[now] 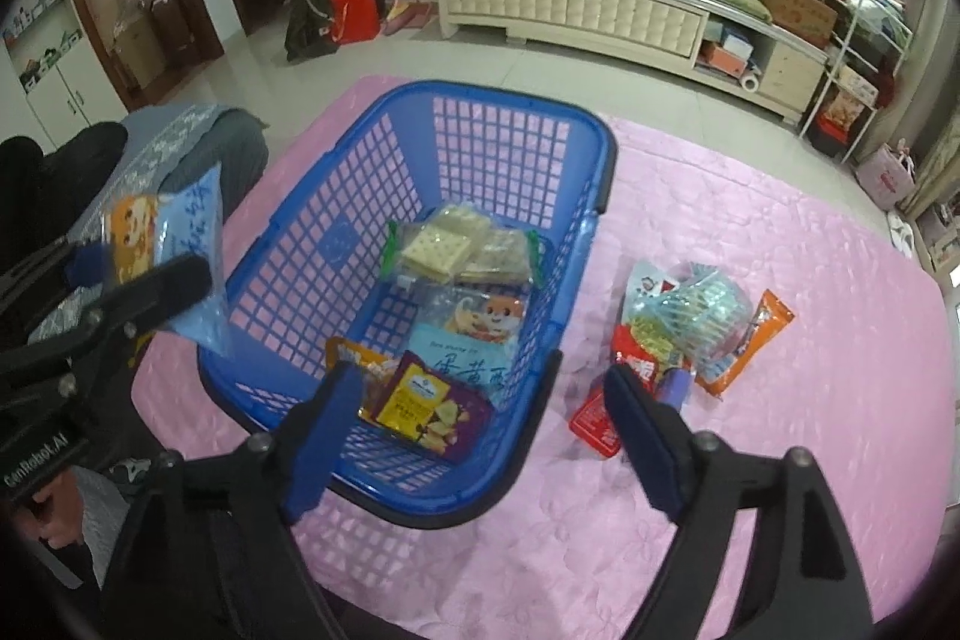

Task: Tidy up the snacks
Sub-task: 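Lower the bun bag into the basket and open the left tool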

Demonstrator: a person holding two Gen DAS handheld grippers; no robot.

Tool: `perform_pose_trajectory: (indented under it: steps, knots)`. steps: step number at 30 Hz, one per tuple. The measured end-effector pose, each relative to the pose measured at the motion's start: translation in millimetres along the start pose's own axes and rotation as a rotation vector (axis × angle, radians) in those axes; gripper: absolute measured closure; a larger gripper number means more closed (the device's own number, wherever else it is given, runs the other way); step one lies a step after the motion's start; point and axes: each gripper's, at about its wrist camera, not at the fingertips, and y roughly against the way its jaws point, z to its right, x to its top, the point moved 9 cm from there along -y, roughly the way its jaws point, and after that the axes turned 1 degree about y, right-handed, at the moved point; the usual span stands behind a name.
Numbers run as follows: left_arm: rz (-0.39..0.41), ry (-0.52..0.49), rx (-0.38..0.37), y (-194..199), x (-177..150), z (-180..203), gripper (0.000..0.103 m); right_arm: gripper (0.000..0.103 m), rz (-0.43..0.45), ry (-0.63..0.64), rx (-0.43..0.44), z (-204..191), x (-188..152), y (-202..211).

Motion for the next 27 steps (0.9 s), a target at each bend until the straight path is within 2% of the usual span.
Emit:
perform_pose_trajectory:
  steps: [12,14,16,27]
  knots:
    - [-0.034,-0.071,0.007,-21.7,13.7,15.6,0.056,0.014,0.02,-0.036,-0.018,24.0,13.3,1.0]
    - [-0.046,-0.072,0.006,-29.5,16.2,16.6,0.056,0.007,0.025,-0.045,-0.023,30.4,17.6,-1.2]
    - [-0.056,-0.072,0.004,-38.6,19.4,17.4,0.056,0.005,0.031,-0.054,-0.023,35.1,21.1,-4.1]
    - [-0.103,-0.056,-0.003,-79.7,21.7,17.3,0.056,0.003,0.006,-0.067,-0.027,54.7,36.3,-33.9]
